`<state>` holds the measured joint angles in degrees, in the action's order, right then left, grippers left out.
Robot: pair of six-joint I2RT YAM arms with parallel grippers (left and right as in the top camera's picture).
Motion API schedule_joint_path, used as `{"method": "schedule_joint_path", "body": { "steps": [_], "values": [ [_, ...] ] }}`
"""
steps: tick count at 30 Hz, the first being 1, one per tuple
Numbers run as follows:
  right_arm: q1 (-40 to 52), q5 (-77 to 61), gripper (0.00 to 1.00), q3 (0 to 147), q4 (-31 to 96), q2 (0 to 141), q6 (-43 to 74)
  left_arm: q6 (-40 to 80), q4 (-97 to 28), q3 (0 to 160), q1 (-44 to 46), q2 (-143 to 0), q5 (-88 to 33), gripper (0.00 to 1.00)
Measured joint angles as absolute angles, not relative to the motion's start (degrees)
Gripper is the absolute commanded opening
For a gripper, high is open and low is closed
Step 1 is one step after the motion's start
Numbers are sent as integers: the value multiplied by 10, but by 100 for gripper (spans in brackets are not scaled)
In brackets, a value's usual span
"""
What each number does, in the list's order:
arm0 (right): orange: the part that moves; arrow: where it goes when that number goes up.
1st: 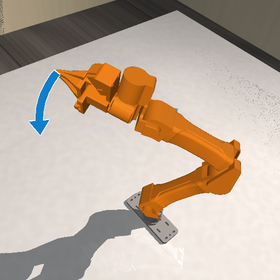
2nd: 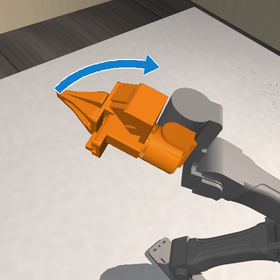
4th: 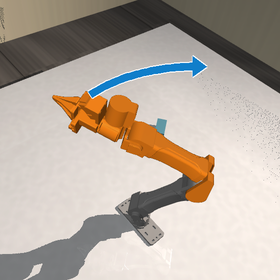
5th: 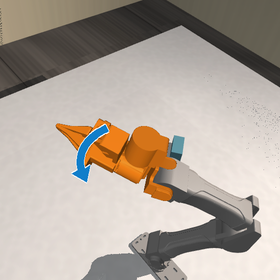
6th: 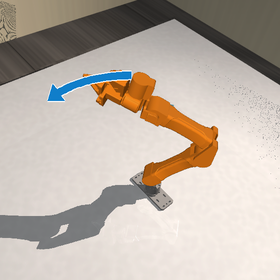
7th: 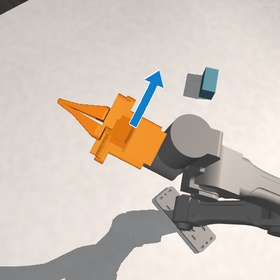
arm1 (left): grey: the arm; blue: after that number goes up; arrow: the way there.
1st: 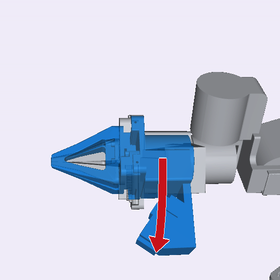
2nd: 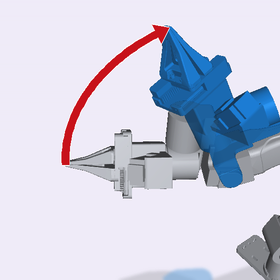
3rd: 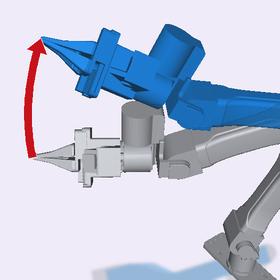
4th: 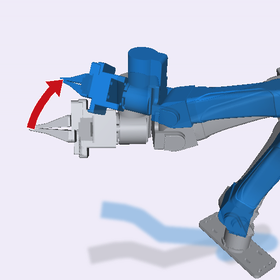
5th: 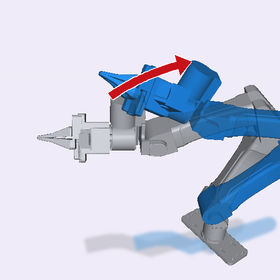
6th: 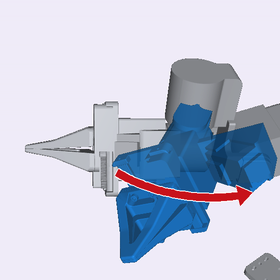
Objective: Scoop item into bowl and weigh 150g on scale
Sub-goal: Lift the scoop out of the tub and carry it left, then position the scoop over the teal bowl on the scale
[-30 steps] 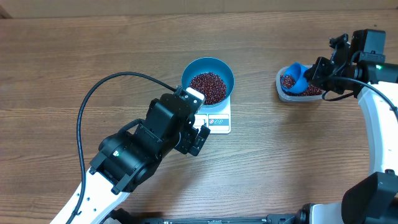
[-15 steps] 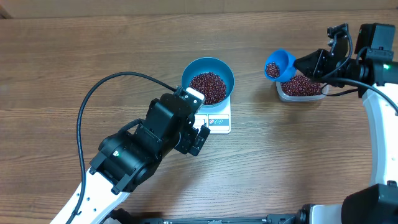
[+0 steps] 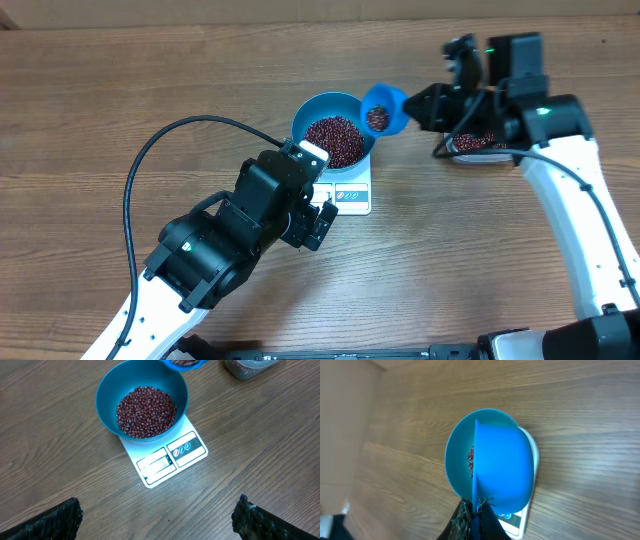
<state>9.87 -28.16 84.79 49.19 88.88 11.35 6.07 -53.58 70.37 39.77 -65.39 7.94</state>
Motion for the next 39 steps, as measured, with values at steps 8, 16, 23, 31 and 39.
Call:
{"method": "schedule_joint_path", "body": {
  "steps": [8,16,23,31,39],
  "values": [
    [225,-116,4,848,466,889,119,61,-536,704,398,-654,79,99],
    [317,66,4,848,450,889,102,61,-536,704,398,-654,79,100],
    [338,139,4,848,446,889,84,61,-536,704,398,-654,79,100],
    [338,156,4,848,446,889,76,61,-536,704,398,-654,79,99],
    [339,159,4,848,446,889,75,61,-536,704,398,-654,79,99]
  ]
}}
